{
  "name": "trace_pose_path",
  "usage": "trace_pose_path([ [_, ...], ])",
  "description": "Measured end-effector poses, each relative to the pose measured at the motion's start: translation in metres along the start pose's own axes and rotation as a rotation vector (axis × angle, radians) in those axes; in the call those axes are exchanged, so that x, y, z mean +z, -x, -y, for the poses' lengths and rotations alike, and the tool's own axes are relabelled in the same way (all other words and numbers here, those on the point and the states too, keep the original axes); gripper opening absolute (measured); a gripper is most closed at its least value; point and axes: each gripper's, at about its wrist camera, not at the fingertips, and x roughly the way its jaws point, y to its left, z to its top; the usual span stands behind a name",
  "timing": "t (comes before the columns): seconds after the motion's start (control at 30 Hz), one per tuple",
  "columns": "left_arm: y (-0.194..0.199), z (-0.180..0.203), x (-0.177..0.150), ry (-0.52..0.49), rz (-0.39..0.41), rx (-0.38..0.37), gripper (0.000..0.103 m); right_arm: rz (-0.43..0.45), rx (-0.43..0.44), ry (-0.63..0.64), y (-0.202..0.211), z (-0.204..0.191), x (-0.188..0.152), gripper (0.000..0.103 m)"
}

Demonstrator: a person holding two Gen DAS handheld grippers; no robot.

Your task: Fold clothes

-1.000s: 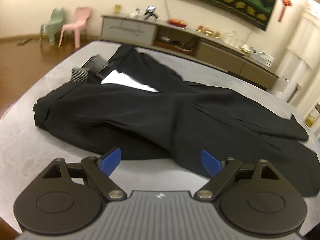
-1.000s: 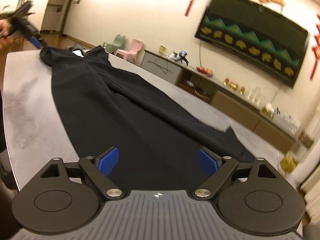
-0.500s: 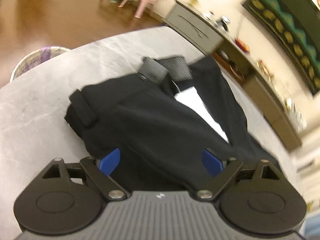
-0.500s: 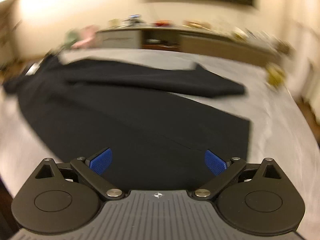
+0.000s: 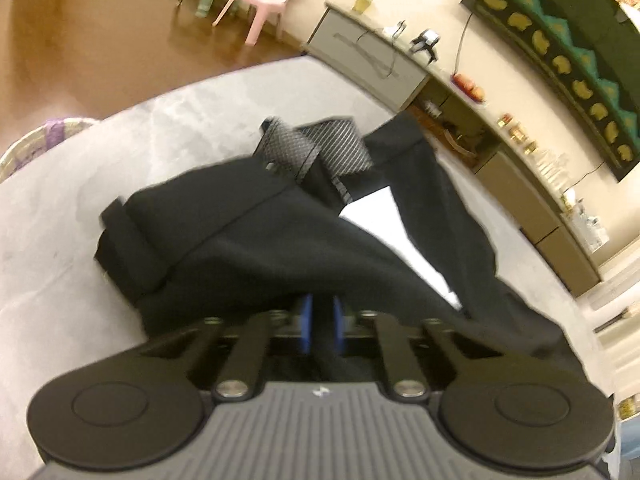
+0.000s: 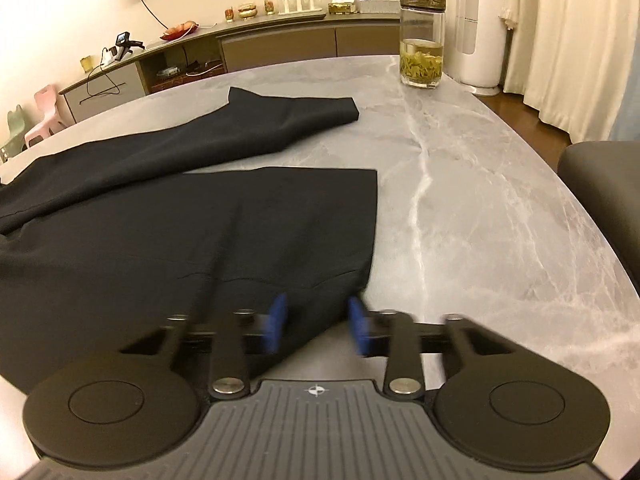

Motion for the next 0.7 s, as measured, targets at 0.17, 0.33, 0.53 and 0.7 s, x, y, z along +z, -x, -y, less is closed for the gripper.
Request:
trace_pose_path([
  [0.17,0.023,0.003,0.004,-0.03,0.12,-0.032,0.002,0.235,0.055,0.018,0.03,-0.004,0.014,0.004],
  [0.33,0.001,0.0,-0.006,-0.046,0.008,0.035,0.003,0.285,-0.019,-0.01,0.028,0.002,0.026,0.004],
  [0.53,0.016,0.006,-0.02,-0.096,0.009,0.024,0.014,0.25,0.11,-0.226,0.014,0.031,0.028,0.037],
  [0.7,0.017,-0.003,-0.031,-0.043,-0.067,-0.008,0.024,0.183,0.058,-0.251,0.027,0.038,0.006,0.061],
])
